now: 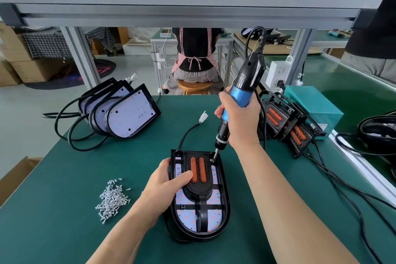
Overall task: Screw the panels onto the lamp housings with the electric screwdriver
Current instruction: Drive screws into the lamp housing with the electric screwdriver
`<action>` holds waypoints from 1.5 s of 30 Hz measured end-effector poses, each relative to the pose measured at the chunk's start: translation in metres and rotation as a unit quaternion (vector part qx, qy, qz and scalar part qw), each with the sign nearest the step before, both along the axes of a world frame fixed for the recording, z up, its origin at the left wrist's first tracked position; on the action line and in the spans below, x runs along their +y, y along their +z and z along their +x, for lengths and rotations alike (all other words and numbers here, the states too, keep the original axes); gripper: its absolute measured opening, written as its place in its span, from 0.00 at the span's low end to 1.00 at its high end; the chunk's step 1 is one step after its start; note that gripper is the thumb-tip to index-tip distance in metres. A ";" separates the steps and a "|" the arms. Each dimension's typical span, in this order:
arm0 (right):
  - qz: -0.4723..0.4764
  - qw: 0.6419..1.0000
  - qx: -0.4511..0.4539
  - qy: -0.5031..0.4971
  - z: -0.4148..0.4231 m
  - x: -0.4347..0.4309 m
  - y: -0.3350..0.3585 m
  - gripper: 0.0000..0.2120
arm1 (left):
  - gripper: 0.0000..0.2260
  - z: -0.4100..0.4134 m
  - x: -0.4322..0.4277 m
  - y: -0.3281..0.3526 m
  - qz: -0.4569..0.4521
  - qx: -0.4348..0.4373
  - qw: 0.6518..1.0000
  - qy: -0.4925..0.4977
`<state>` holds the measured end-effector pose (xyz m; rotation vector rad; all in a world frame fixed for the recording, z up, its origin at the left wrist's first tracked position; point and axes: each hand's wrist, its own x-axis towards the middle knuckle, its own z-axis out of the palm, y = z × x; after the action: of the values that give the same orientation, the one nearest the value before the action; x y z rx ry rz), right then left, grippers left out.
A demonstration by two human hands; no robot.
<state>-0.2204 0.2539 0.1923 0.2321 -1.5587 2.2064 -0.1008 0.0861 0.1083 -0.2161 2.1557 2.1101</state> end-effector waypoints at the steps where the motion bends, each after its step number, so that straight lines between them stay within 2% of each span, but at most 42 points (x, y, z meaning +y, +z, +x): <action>1: 0.000 1.000 0.003 0.000 0.000 0.000 -0.001 0.08 | 0.22 0.000 0.000 -0.001 0.001 0.001 1.000 -0.004; 10: 0.024 1.000 0.016 0.008 -0.003 -0.004 -0.004 0.08 | 0.19 -0.001 -0.002 -0.005 0.001 0.009 1.000 -0.012; 18: 0.042 0.994 -0.002 0.097 -0.004 -0.002 -0.001 0.08 | 0.19 0.001 -0.001 0.001 -0.012 0.006 1.000 -0.010; 22: 0.043 0.986 -0.024 0.161 -0.003 0.005 0.001 0.13 | 0.20 0.001 -0.001 0.003 -0.016 0.005 1.000 -0.012; 26: 0.039 0.986 -0.028 0.160 0.000 0.007 0.002 0.10 | 0.20 0.002 -0.001 0.003 -0.015 0.003 1.000 -0.010; 34: 0.055 0.989 -0.012 0.138 0.005 -0.005 0.001 0.16 | 0.21 0.001 0.001 0.002 -0.017 0.007 1.000 0.007; 40: 0.056 0.989 -0.006 0.136 0.002 -0.002 0.001 0.08 | 0.20 0.001 0.001 0.003 -0.019 0.009 1.000 0.007; 45: 0.042 0.983 -0.008 0.176 -0.001 0.003 0.003 0.07 | 0.19 -0.001 0.001 0.004 -0.016 0.010 1.000 0.004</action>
<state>-0.2219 0.2570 0.1950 0.5562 -1.7319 2.4075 -0.1015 0.0872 0.1121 -0.2070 2.2050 2.0925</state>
